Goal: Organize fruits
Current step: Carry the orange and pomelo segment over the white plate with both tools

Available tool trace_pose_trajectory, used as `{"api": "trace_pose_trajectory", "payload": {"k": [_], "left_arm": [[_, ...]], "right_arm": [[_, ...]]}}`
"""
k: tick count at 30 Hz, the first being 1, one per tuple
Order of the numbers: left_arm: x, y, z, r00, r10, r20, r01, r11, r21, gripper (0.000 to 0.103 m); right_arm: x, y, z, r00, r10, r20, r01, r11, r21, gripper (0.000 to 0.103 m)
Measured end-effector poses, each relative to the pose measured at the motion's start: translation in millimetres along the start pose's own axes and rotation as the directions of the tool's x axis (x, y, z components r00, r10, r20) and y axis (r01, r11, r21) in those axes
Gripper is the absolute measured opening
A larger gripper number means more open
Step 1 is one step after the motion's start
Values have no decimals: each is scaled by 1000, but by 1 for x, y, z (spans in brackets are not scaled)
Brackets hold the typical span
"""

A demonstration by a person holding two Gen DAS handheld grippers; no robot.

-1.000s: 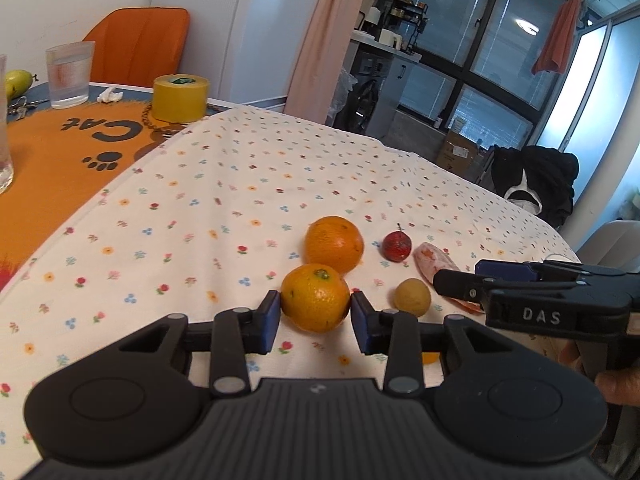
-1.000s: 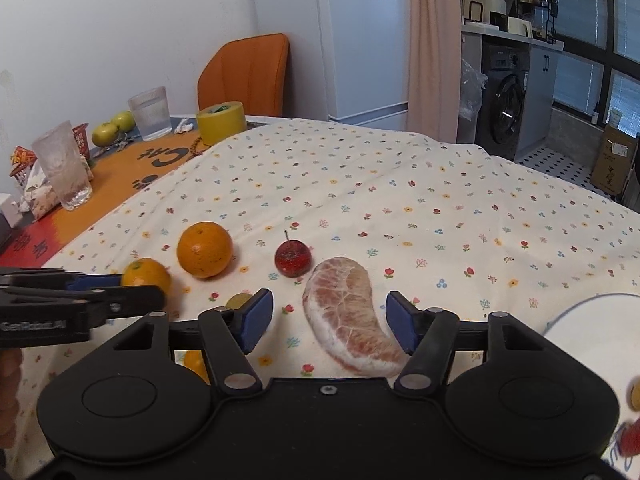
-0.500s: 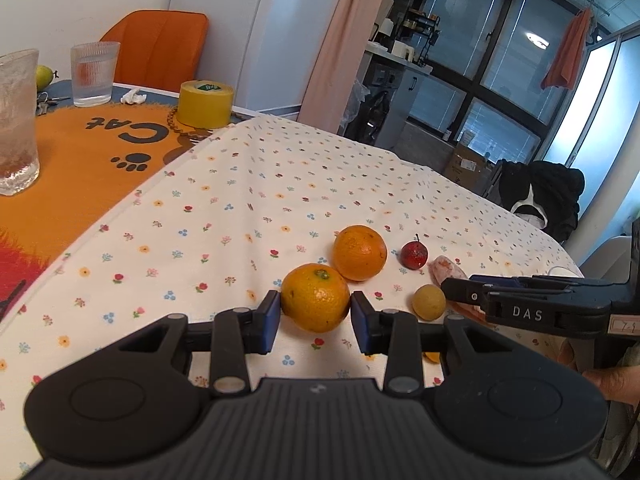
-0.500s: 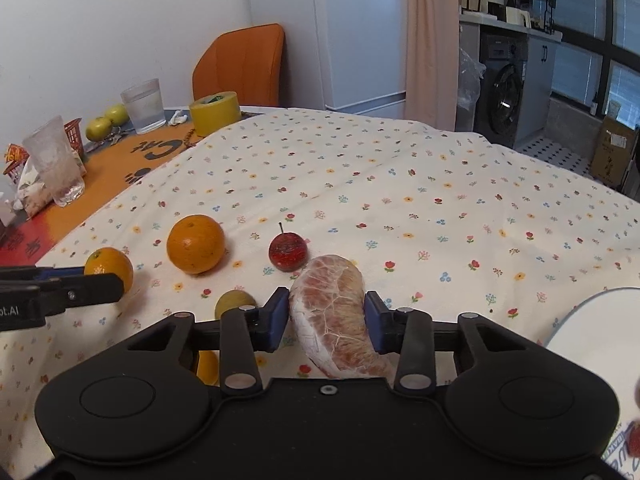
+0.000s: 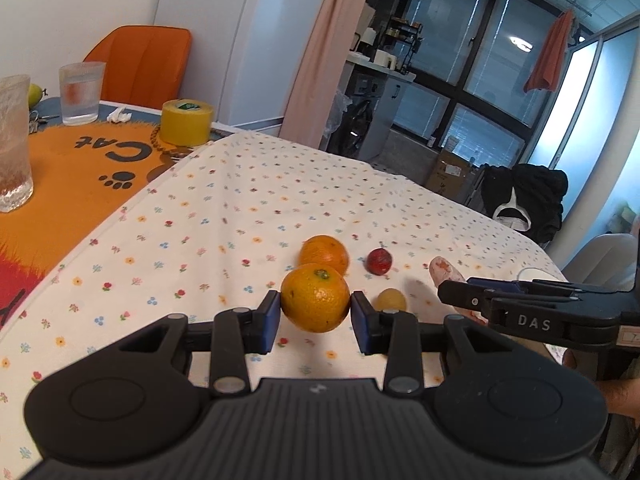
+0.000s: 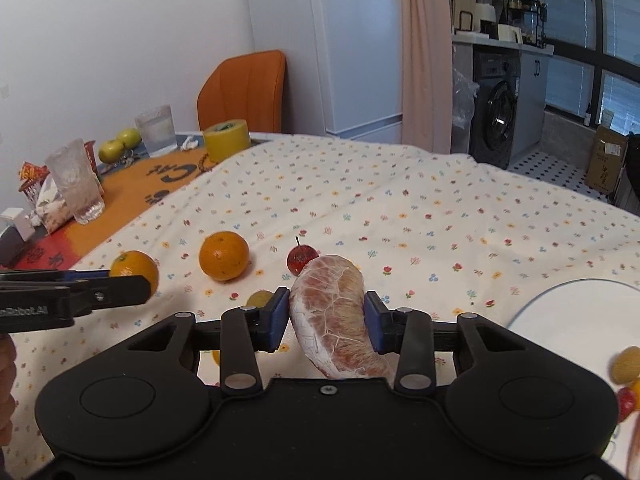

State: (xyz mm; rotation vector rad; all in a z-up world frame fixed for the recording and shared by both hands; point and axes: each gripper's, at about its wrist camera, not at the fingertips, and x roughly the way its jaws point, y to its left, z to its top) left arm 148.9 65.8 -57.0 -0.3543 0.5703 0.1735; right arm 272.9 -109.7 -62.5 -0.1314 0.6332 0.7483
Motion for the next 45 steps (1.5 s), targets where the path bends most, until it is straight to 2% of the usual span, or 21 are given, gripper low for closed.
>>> {"api": "trace_pose_trajectory", "payload": {"k": [12,29,38,45], "left_arm": [[0,-34,0,999,-53,1,52,997,56,36],[13,-86,-5,993,-114,-30,117,983,138,36],[20,-106,-10,989,-136,-51,143,974,174,36],[23,-108,-10,992,-116,-58,125,975,182,36]], "right_arm": [[-42,-18,-2,997,-20,69,18,999,31,37],[-78,-67,-23,988,-113,102,101,988,116,37],[-82,-93,-39,985,-147,86,131,977,167,37],[-77,-107,-45,984,-159,78,141,970,200,37]]}}
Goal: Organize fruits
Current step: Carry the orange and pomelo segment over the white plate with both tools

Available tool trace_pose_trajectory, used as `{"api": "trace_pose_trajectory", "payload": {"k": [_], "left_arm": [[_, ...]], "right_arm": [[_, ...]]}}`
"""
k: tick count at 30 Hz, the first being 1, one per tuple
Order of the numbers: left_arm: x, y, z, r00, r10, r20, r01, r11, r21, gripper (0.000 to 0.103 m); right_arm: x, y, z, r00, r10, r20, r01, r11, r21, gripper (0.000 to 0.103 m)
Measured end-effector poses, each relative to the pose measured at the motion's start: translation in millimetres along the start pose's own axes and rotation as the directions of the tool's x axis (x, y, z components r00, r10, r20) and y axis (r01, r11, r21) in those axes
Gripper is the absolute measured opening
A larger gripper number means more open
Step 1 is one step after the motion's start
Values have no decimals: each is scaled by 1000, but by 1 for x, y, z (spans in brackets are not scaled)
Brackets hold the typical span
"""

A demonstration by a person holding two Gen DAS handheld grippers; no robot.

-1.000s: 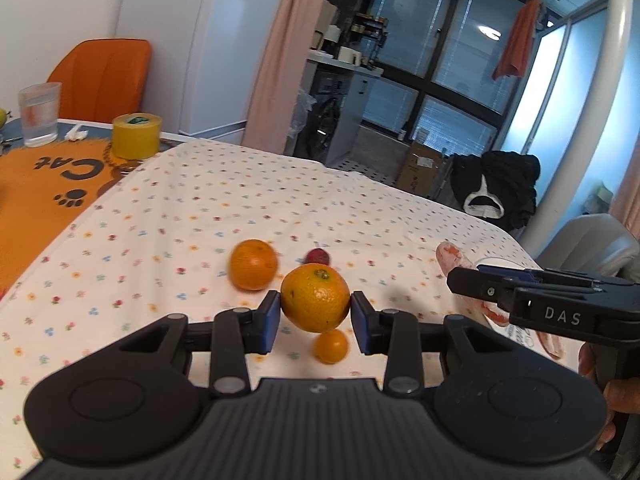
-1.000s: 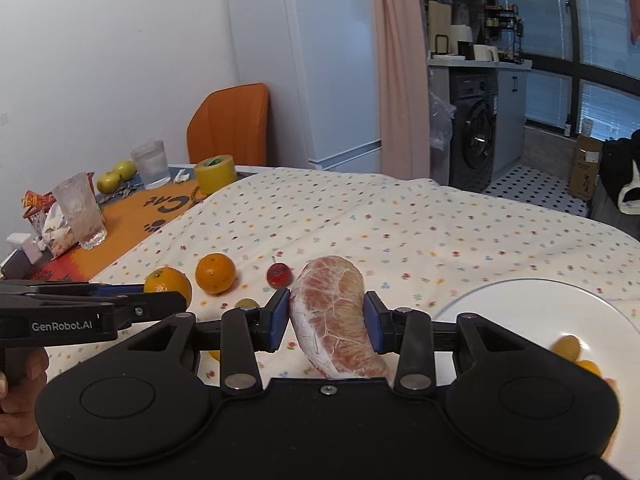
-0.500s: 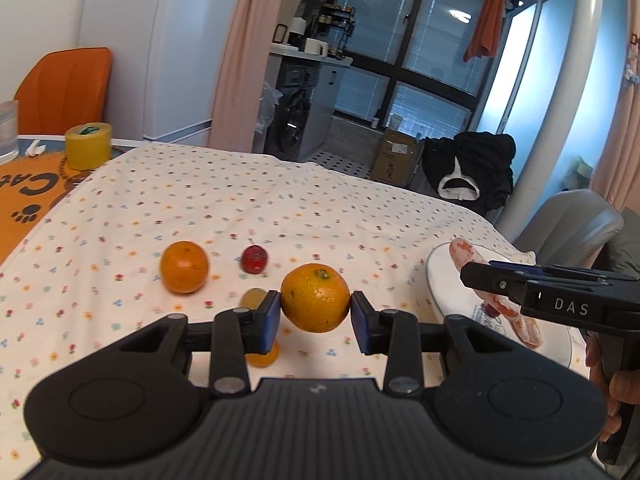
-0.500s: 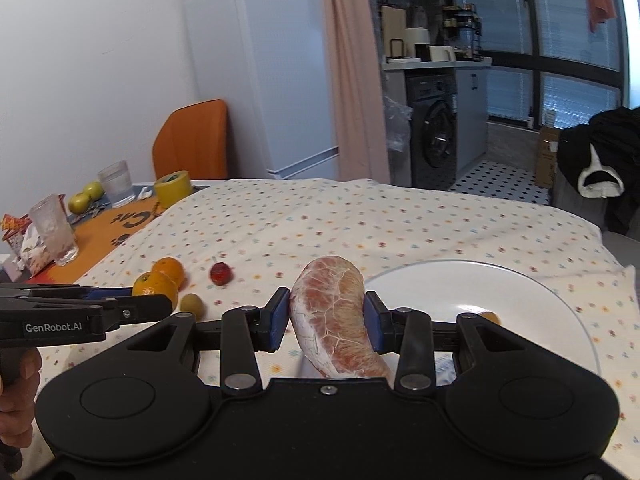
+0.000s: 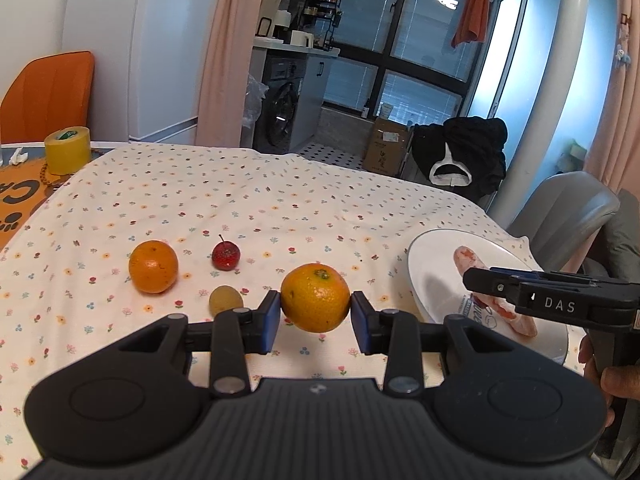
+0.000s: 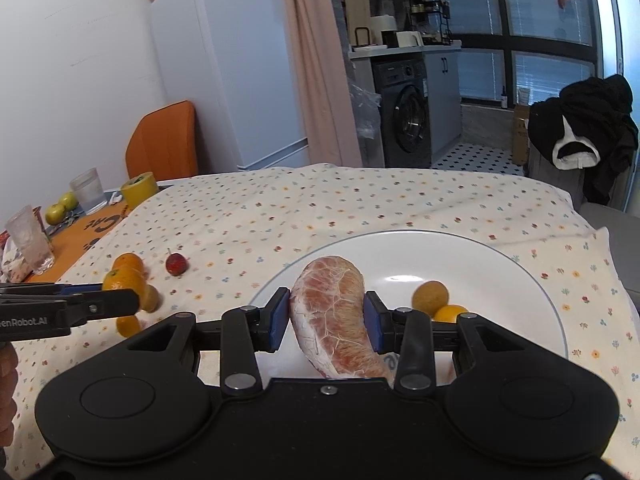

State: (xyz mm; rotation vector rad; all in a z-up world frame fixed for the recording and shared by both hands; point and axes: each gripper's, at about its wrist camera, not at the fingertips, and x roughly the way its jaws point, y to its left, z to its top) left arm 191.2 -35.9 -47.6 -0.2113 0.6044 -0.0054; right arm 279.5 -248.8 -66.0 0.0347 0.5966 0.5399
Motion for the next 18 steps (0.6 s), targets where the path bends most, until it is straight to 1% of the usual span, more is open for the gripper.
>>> {"api": "trace_pose_trajectory", "payload": {"k": [8,10,18], "left_arm": [[8,-8,1,1000,-9,-11,9,1000,16,36],[11,-11,1,1000,-14,-17,15,1000,23,36],[17,-27,11,999,-38,-8,38,997,67,36]], "right_arm": [[4,-16,-5,1000,-15,-15,15,1000,21,39],[4,-20,-6,1000,-19,-5,19,999,34,42],[-7,-36,-11,1000,-26,14,25,996,82,43]]}}
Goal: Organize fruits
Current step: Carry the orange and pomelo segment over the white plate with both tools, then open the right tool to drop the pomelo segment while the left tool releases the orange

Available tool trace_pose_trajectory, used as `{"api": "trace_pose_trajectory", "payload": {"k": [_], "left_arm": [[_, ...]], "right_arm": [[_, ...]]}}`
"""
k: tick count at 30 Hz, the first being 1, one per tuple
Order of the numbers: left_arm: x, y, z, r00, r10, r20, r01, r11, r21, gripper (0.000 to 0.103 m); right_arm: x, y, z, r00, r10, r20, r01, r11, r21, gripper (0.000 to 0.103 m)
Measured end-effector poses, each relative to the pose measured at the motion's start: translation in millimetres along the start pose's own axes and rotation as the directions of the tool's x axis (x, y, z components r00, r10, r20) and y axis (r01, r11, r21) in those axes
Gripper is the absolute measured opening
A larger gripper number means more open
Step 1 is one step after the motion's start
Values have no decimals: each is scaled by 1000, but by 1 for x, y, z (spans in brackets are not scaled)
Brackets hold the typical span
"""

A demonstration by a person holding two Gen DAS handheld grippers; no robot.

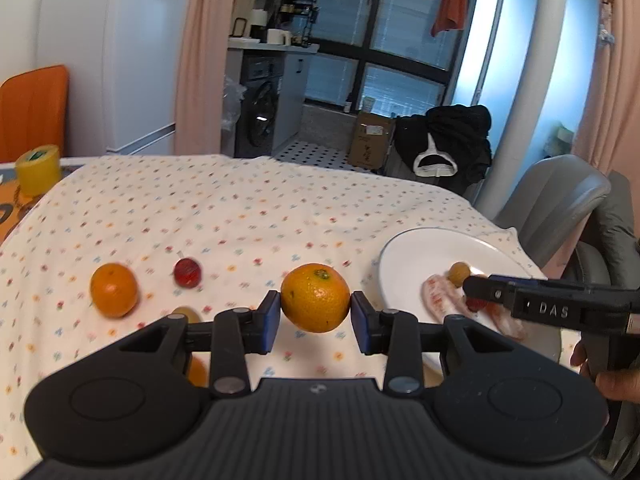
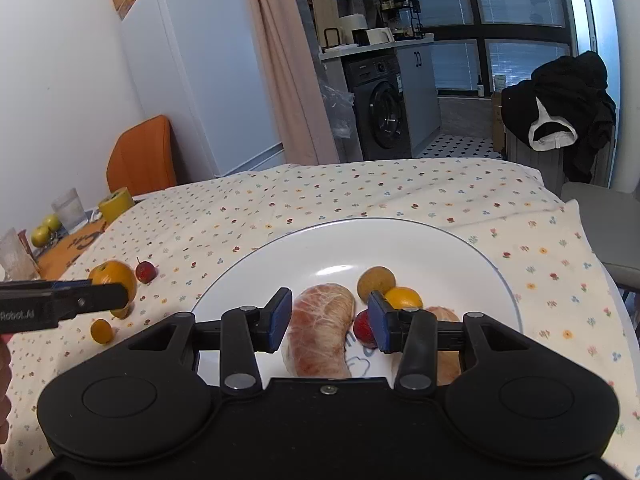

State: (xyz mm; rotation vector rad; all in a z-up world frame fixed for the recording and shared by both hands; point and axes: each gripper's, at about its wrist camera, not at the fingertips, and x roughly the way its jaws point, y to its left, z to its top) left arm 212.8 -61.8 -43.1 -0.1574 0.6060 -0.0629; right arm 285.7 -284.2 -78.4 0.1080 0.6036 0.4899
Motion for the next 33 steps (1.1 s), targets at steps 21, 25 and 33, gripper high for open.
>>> {"api": "trace_pose_trajectory", "payload": {"k": [21,25,33], "left_arm": [[15,-42,4,995,-101,-26,102,993,56,38],[7,-37,5,997,-74,-14,75,996,52,39],[-1,-14,0,999,-31,-29,31,999,15,40]], "right_arm": [[-25,-13,-16,999,21,24,-22,998,64,48],[-26,-11,-17,999,29,27,-30,997,65,48],[-28,1,-16,999,44,27,-46,998,49,51]]}}
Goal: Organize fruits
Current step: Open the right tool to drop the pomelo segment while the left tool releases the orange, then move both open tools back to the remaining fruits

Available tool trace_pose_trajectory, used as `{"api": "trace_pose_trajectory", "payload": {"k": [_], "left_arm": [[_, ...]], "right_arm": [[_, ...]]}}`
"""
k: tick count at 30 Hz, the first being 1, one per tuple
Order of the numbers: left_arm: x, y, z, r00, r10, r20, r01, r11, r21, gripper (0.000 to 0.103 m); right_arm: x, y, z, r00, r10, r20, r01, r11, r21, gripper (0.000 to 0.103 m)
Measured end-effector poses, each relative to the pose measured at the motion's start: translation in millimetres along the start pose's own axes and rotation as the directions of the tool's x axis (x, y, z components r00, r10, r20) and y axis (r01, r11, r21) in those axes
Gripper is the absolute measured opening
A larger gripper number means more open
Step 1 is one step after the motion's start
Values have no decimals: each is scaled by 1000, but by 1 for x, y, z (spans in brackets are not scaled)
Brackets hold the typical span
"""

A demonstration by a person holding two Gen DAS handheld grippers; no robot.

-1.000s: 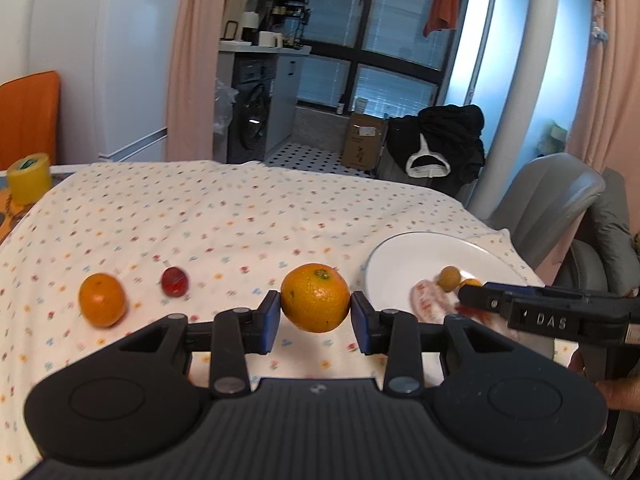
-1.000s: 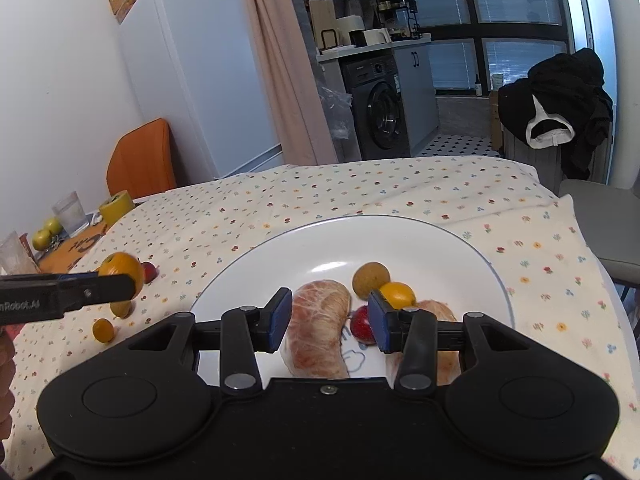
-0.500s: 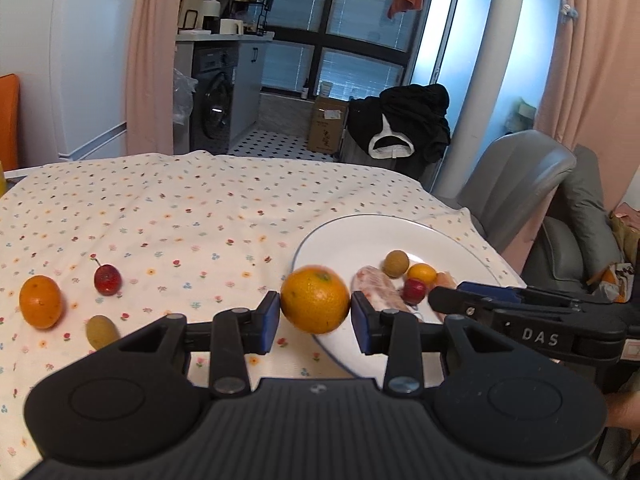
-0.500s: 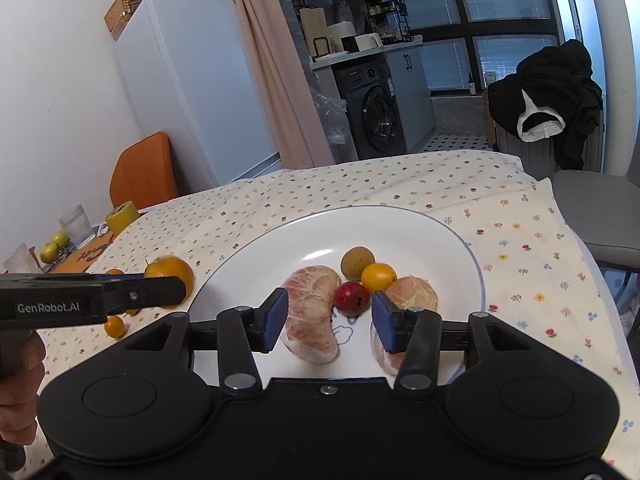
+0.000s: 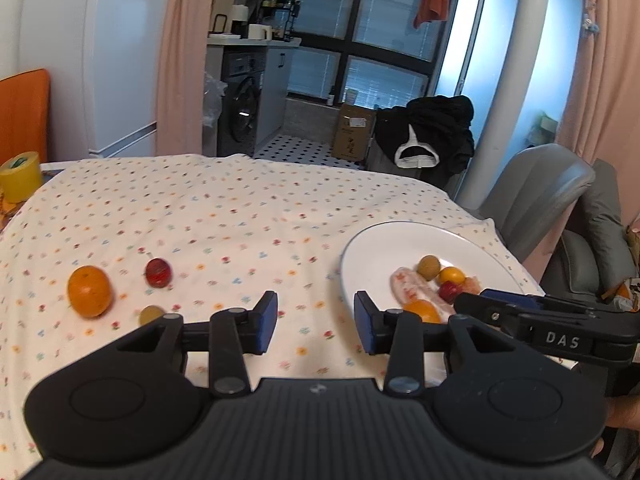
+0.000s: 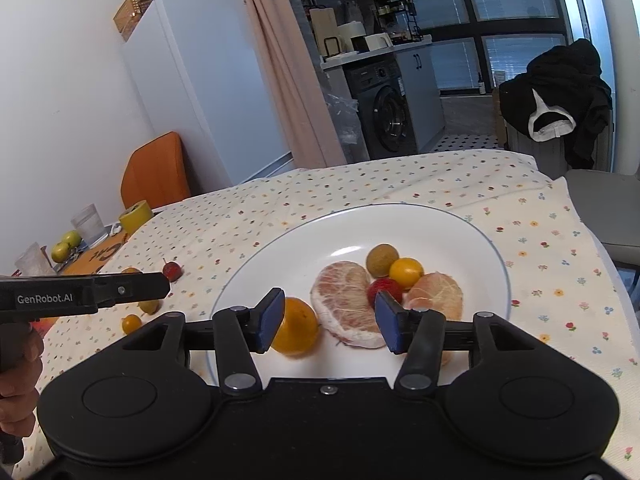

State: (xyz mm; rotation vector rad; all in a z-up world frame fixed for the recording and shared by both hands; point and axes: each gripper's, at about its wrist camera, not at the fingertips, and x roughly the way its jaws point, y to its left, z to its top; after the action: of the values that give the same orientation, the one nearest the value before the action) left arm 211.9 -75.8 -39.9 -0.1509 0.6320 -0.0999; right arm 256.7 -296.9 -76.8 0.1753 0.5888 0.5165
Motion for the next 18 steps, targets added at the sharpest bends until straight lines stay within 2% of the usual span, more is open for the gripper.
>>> {"api": "trace_pose_trajectory", "payload": {"k": [2,10,18], "left_arm": [[-3,6,-1,1000,9,-3,-9,1000,-11,43],[-15,30,-7,998,59,10,-59,997,-45,64],[-27,57,-11,993,118,17,-116,989,-91,73]], "right_arm": [[0,4,1,1000,4,0,-4,1000,-6,52],[5,23,4,1000,28,-5,-28,999,-30,57],[14,45,7,998,58,-15,-59,997,-58,62]]}}
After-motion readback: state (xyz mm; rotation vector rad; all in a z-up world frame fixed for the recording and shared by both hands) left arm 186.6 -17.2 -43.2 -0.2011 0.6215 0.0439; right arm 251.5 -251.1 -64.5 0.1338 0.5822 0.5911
